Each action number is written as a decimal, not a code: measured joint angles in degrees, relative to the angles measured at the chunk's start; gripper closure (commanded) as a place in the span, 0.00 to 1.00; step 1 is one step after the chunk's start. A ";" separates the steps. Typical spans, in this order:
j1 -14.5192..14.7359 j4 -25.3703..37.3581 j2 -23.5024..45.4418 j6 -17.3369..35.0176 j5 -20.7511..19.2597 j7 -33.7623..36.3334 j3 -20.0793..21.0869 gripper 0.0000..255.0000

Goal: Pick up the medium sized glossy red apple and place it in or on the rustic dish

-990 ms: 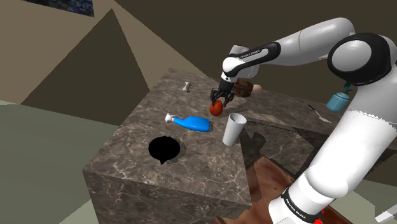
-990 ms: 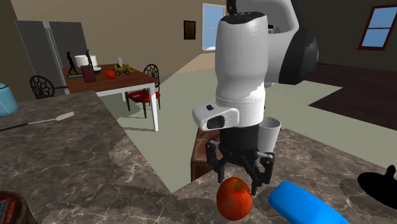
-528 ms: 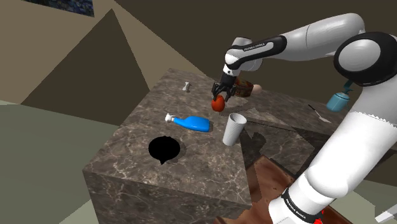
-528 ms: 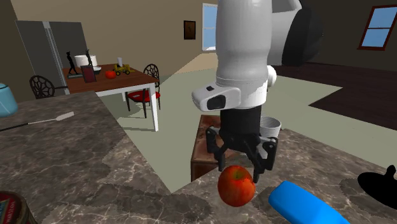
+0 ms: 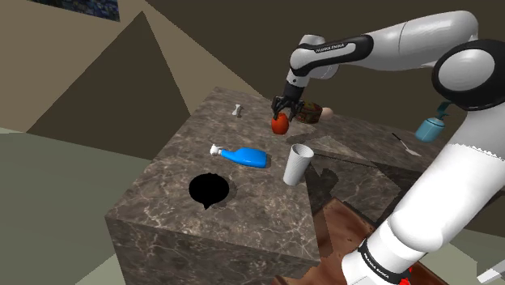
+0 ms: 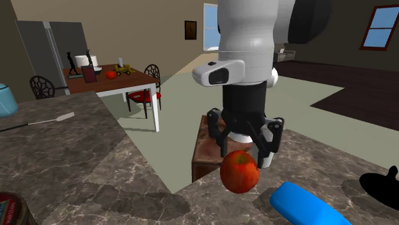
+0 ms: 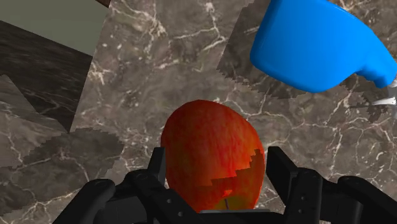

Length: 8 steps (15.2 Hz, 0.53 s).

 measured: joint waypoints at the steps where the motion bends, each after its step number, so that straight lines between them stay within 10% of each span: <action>1: 0.05 0.45 -0.19 -0.63 -0.05 0.15 0.05 1.00; 8: 0.74 1.97 -2.33 -4.20 -0.38 1.81 0.66 1.00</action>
